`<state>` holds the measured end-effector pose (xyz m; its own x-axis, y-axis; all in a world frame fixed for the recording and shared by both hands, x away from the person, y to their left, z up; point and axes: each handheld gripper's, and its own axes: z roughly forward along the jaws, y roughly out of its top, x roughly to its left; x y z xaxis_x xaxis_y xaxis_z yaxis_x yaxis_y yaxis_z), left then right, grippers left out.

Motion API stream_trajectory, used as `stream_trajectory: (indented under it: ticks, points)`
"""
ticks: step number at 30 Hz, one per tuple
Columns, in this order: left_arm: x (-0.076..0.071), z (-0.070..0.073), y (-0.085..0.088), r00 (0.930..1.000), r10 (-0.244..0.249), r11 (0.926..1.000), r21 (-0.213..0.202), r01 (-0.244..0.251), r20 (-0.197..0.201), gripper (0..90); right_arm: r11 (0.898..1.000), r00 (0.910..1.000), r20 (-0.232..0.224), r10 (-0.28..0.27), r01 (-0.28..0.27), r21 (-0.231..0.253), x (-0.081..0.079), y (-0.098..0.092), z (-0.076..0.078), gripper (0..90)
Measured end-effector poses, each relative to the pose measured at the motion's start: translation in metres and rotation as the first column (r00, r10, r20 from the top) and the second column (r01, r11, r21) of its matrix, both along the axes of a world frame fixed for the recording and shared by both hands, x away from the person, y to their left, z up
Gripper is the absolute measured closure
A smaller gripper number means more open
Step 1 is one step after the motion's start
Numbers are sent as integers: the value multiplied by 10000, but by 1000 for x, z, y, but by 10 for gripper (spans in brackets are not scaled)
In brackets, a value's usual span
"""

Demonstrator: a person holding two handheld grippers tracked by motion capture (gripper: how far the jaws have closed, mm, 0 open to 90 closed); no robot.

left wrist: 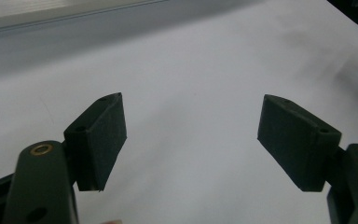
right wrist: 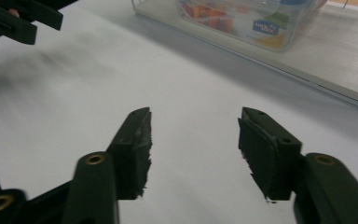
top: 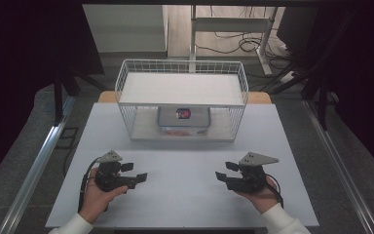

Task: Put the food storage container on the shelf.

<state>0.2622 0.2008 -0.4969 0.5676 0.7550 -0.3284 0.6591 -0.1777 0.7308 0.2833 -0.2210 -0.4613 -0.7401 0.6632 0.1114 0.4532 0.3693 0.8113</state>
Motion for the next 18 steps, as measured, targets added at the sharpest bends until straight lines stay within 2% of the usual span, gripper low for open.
stream_trajectory:
  ticks: [7, 11, 18]
  points:
    - [-1, -1, -2, 9999, -146, 9995, 279, 145, 41, 229, 9999, 9999, -69, -151, 151, -68, 0, -2, 1, 287]
    - [-1, -1, -3, 9998, -200, 9991, 367, 198, 55, 228, 9992, 9997, -20, -245, 244, -303, 0, -2, -1, 267]
    - [-1, -1, -4, 9998, -213, 9989, 411, 210, 61, 228, 9988, 9994, 70, -346, 348, -348, 0, -3, 0, 238]
